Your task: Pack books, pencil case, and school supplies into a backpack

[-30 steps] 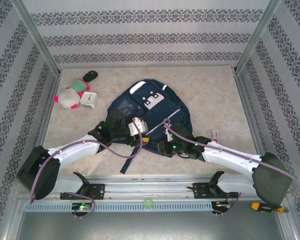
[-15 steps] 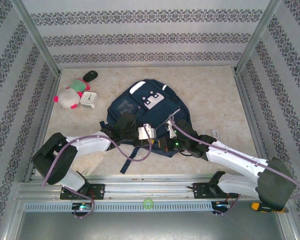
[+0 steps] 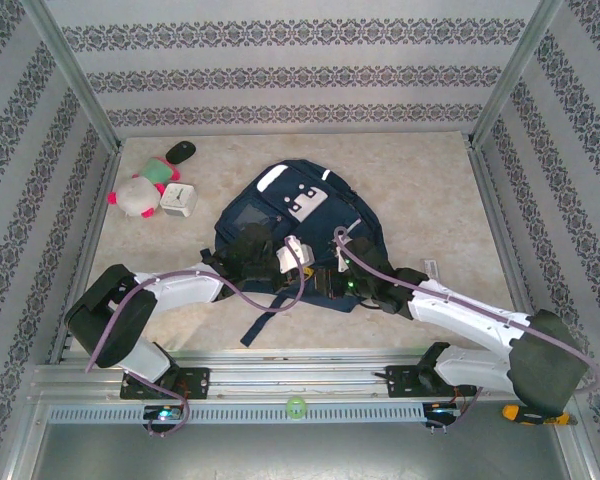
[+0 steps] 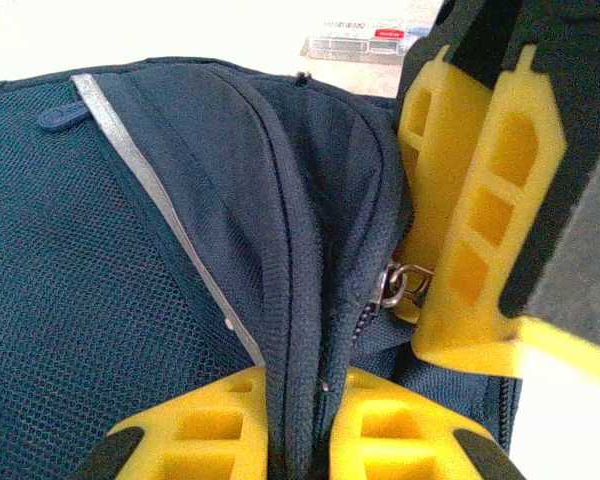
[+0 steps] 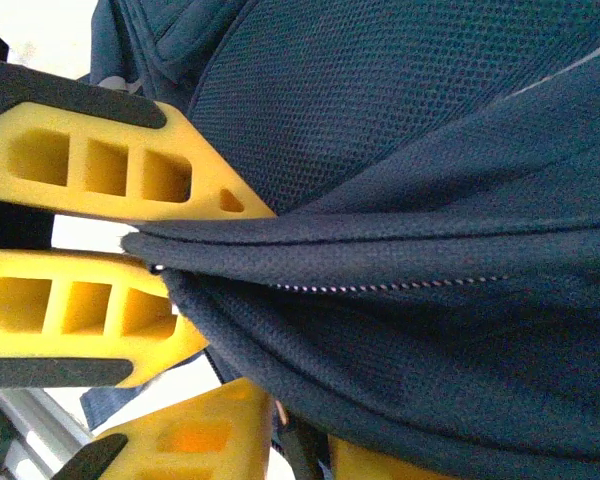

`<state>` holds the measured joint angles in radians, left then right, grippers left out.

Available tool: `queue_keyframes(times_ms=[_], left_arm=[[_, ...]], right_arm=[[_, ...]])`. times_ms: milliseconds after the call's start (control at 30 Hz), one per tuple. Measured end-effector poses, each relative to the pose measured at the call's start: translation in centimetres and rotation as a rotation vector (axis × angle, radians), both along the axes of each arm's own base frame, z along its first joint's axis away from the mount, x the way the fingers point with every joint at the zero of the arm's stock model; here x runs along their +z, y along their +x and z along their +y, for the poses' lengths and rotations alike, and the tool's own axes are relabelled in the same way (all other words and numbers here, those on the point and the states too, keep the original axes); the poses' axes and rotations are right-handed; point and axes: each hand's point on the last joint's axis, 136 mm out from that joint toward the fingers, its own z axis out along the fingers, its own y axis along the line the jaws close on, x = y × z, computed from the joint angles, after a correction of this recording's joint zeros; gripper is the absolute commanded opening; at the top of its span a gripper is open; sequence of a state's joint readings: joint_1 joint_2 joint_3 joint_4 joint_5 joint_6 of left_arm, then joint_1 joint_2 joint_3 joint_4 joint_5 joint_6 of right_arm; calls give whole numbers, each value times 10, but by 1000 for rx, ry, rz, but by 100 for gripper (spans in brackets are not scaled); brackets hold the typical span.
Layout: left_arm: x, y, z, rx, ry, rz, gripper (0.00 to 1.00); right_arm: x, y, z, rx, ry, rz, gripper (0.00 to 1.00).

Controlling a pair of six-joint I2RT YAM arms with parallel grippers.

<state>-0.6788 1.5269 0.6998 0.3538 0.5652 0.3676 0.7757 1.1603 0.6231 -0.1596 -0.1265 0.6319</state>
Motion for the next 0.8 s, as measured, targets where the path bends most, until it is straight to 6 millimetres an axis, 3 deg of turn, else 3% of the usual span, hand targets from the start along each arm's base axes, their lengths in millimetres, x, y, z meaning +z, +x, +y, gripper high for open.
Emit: queue_keyframes(times_ms=[133, 467, 600, 800], left_arm=[[2, 1, 0, 10, -9, 8, 5], [27, -1, 12, -40, -18, -120, 9], [23, 0, 33, -47, 69, -160, 11], [12, -5, 54, -79, 187, -170, 15]], right_arm=[[2, 4, -1, -22, -5, -20, 0], [42, 1, -21, 8, 74, -87, 0], [34, 3, -45, -18, 38, -51, 0], [17, -6, -37, 49, 35, 31, 0]])
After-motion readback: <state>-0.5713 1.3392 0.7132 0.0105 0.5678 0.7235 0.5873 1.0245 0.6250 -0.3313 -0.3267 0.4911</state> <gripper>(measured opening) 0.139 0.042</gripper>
